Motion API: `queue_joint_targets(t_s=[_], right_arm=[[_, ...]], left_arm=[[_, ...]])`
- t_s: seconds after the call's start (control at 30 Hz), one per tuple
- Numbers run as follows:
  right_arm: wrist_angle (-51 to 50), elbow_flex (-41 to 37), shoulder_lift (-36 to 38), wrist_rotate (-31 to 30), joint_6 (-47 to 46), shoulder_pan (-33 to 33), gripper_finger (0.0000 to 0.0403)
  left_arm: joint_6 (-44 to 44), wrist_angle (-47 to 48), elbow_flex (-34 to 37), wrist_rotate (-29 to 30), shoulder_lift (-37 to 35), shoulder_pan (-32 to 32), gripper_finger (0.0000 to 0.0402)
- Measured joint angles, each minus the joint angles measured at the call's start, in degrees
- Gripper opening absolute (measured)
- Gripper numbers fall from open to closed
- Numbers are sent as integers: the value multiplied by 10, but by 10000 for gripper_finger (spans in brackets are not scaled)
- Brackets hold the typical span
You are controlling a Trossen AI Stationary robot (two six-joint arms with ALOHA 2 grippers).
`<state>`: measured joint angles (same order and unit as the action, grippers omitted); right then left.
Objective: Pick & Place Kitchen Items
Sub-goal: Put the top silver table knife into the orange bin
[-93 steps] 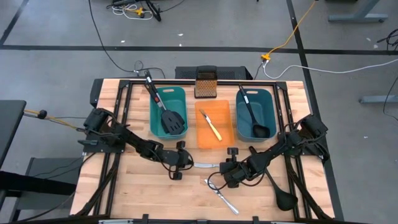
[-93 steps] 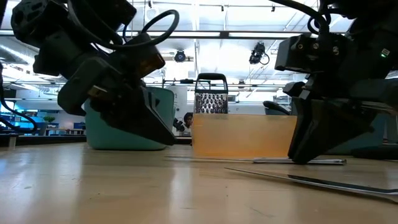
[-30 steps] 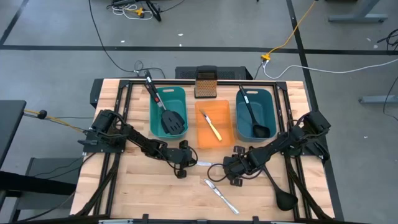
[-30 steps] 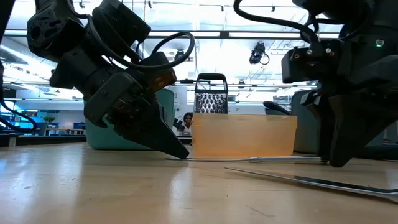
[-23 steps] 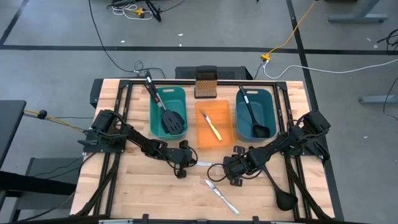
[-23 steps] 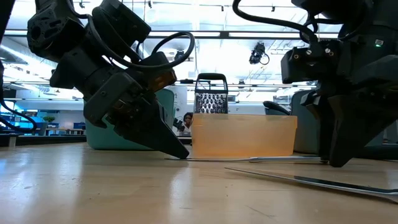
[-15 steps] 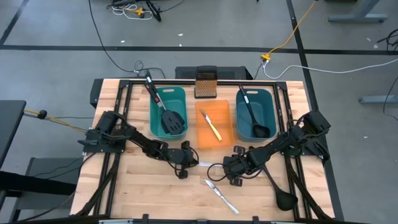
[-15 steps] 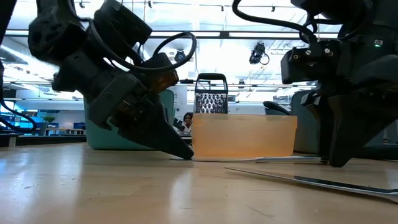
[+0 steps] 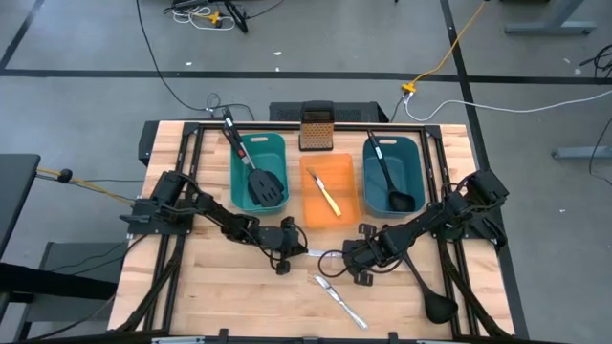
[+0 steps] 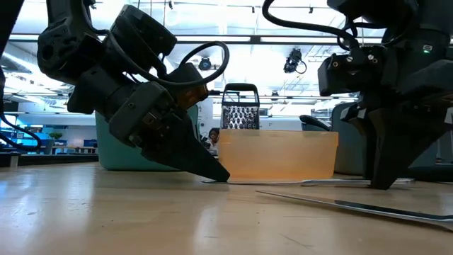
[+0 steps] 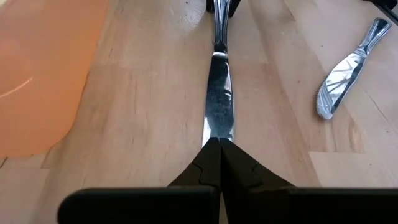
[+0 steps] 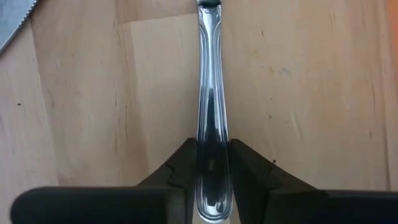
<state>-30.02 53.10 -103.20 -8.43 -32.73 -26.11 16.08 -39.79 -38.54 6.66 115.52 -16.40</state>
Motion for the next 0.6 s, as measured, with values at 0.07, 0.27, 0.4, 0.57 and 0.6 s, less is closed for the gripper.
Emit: queue_joint_targets(t_s=[0.07, 0.27, 0.4, 0.57, 0.6], right_arm=[[0, 0, 0, -5, 0, -1, 78], [-9, 11, -2, -7, 7, -2, 78], [-29, 30, -5, -7, 23, -2, 77], [-52, 49, -7, -18, 28, -2, 77], [-54, 50, -7, -20, 30, -2, 77]], left_arm=[[0, 0, 0, 1, 0, 0, 2], [-38, -12, 2, 10, -5, -5, 15], [-61, 3, 4, 12, -27, -9, 24], [-66, 38, 6, 11, -54, -10, 22], [-70, 49, 6, 11, -60, -10, 21]])
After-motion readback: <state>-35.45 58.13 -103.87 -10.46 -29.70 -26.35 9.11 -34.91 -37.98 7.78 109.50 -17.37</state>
